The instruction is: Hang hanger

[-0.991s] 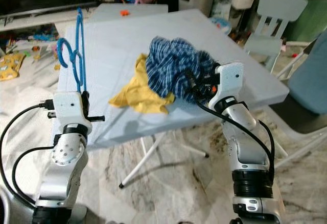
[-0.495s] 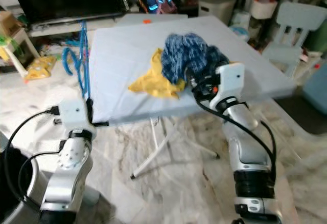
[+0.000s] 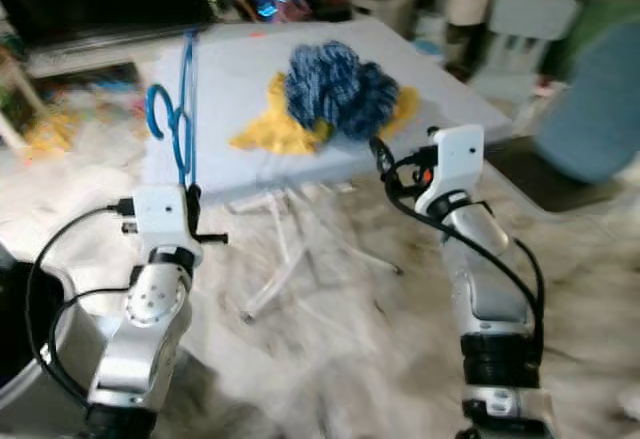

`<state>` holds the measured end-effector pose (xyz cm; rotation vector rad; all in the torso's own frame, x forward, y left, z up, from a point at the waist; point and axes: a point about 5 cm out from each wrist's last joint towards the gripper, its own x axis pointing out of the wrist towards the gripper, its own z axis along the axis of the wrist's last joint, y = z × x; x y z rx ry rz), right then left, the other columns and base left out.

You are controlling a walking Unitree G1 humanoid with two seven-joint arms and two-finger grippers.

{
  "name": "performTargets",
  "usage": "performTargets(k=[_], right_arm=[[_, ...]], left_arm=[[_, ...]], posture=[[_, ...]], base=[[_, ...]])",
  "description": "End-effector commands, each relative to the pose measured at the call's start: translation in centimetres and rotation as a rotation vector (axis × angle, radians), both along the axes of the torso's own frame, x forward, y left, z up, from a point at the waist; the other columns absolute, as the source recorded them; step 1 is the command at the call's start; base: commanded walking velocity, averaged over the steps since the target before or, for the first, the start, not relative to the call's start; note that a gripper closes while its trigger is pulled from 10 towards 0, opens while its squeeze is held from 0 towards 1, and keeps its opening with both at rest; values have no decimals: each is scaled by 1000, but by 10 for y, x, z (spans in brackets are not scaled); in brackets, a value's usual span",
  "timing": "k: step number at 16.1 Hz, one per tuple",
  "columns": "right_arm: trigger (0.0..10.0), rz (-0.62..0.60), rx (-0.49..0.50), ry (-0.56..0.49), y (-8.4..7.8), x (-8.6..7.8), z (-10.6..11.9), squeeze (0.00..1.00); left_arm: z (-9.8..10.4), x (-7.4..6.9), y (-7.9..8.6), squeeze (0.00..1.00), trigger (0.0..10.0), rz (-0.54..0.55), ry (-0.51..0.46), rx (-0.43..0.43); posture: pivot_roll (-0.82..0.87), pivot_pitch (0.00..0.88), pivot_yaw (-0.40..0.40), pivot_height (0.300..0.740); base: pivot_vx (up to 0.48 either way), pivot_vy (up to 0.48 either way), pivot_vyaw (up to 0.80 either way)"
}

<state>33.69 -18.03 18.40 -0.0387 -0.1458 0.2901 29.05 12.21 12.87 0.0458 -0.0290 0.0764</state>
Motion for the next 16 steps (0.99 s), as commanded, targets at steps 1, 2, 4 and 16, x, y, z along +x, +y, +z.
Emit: performTargets(k=[1, 2, 4, 16], right_arm=[[10000, 37, -8, -14, 7, 1, 6, 0], [10000, 51, -17, 0, 8, 0, 4, 0], [10000, 75, -32, 20, 9, 0, 1, 0], [10000, 818, -781, 264, -23, -39, -24, 0]], left_arm=[[0, 0, 2, 0, 10000, 6, -1, -2], [-2, -1, 1, 0, 10000, -1, 7, -3], [-7, -2, 0, 0, 10000, -20, 29, -9], [-58, -42, -2, 0, 10000, -1024, 322, 380]], posture=[[-171, 0, 36, 740], [-171, 0, 34, 740], [-171, 0, 31, 740], [-169, 0, 19, 740]], base=[[-251, 0, 0], [-251, 0, 0], [-126, 0, 0], [0, 0, 0]])
